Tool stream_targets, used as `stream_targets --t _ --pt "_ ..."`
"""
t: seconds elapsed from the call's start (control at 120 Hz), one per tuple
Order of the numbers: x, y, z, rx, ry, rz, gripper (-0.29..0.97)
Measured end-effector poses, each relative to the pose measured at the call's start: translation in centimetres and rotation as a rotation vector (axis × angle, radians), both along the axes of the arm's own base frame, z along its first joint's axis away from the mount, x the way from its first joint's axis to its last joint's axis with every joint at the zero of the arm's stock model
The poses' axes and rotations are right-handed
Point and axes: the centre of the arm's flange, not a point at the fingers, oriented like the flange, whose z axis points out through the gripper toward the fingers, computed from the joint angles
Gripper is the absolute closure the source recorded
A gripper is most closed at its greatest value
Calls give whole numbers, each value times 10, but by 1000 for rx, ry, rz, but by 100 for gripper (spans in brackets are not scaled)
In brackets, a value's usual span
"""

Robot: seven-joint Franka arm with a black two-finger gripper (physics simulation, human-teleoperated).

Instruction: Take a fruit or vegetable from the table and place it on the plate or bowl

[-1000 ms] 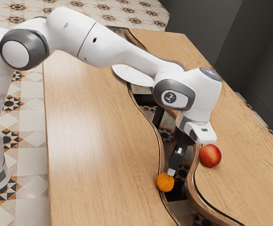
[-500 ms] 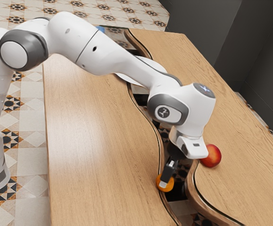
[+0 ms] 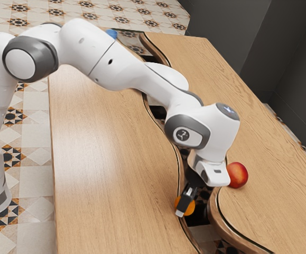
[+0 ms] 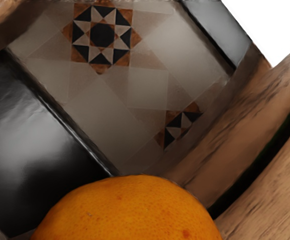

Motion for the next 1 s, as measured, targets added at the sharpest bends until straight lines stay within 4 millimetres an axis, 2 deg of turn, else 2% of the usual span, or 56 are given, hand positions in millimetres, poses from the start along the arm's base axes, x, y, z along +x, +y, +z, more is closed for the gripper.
stream_targets --t 0.092,0.242,0.342,0.392,0.542,0.65,0.783,0.892,1.0 --pt "0 0 1 4 -7 -3 31" --pt "1 1 8 13 -20 4 35" --pt "1 8 36 27 -62 22 37" --pt "11 26 53 35 -88 61 38" --pt "48 107 101 59 -160 227 36" --pt "67 192 126 97 -190 388 37" --pt "72 304 128 163 -174 585 37" --pt "65 364 128 182 -155 691 37" --pt "58 413 134 180 -154 783 38"
